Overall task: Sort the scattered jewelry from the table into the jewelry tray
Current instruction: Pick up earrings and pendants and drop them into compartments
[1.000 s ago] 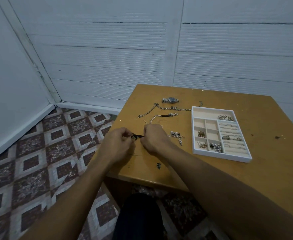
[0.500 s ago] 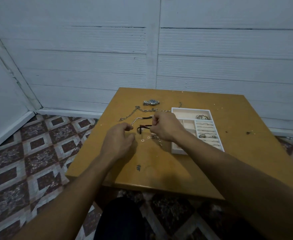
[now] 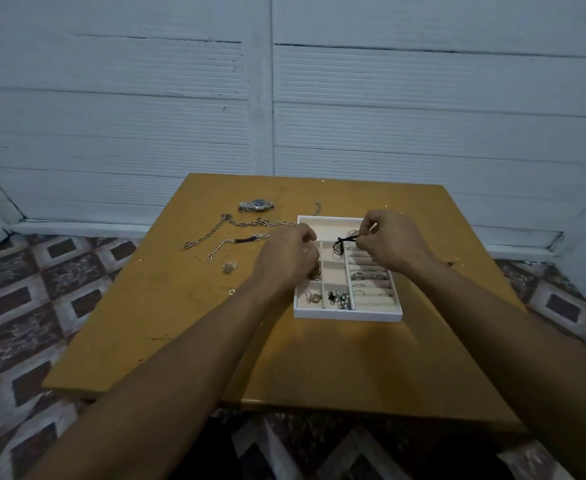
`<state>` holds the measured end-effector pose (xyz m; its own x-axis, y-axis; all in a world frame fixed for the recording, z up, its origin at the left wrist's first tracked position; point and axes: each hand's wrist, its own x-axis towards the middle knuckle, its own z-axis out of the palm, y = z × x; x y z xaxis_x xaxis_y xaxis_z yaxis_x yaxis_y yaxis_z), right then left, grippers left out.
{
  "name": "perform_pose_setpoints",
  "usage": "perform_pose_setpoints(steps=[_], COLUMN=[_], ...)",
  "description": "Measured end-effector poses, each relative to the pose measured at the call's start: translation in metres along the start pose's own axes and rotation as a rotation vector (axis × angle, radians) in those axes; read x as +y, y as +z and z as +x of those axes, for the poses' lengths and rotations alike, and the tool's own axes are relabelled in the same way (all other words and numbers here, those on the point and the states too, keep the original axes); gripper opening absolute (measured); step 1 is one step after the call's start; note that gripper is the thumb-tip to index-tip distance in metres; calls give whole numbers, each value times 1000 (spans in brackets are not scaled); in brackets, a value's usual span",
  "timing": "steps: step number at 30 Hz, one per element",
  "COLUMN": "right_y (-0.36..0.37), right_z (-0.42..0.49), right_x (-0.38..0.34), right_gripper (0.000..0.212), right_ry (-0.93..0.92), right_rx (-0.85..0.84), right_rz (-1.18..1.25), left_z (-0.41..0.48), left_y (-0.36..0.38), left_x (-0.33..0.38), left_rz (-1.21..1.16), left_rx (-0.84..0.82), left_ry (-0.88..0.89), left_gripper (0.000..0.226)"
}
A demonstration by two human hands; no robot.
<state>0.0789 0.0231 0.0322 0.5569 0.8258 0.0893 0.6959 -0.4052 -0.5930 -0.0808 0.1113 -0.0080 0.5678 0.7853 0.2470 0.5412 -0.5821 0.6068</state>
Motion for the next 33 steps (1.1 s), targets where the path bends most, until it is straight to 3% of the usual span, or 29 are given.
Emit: perform_pose_setpoints(steps=[9,18,25,33], right_y=[9,17,28,50], right_z=[23,19,21,9], right_x=[1,-13,-14,-6], right_gripper=[2,11,13,12], right_ry=[-5,-94,-140,-225], right_rx=[-11,-174,-199,-9], right_rz=[24,-132,-189,-403], left_z=[25,30,28,9], left_y=[6,15,10,1], left_x=[2,1,-4,-7], left_rz=[63,129,130,111], left_rx=[-33,-43,-18,-24], left_ry=[18,81,88,93], left_gripper=[30,30,27,28])
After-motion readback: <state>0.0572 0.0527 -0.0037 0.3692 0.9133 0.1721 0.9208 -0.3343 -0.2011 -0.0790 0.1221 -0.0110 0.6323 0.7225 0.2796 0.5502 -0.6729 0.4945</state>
